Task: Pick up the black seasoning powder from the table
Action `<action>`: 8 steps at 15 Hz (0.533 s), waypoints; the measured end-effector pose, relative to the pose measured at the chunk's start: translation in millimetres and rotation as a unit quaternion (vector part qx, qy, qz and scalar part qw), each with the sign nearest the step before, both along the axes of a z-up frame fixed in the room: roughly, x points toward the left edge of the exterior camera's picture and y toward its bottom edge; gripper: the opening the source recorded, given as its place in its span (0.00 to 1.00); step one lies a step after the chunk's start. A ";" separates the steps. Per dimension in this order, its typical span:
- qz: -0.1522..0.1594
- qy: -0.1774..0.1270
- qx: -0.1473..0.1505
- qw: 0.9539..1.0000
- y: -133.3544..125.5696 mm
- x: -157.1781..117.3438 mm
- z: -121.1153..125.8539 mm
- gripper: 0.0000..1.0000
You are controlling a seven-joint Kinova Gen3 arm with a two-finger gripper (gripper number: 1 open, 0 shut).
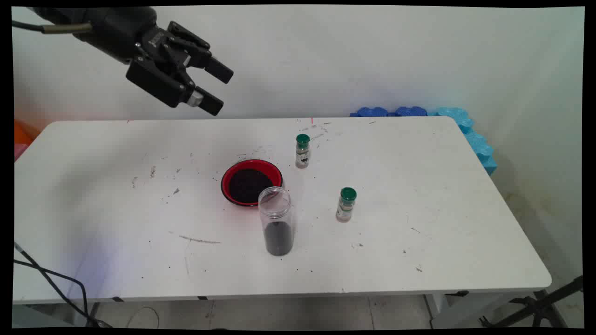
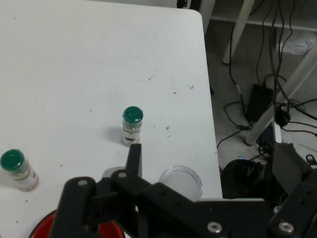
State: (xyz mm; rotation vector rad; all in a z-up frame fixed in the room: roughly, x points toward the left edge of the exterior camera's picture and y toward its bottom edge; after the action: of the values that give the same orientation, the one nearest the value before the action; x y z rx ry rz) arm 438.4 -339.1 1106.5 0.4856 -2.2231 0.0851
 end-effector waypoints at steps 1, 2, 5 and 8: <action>-0.001 -0.001 0.000 1.000 0.7 0.8 -0.5 1.00; -0.001 -0.002 0.000 1.000 1.4 1.7 -1.1 1.00; -0.003 -0.005 0.000 1.000 4.1 4.8 -3.9 1.00; -0.006 -0.012 0.001 1.000 8.7 9.3 -8.5 1.00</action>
State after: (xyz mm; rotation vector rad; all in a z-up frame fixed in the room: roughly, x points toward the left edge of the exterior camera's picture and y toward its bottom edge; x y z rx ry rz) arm 447.8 -330.4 1098.0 0.4753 -2.2492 0.0821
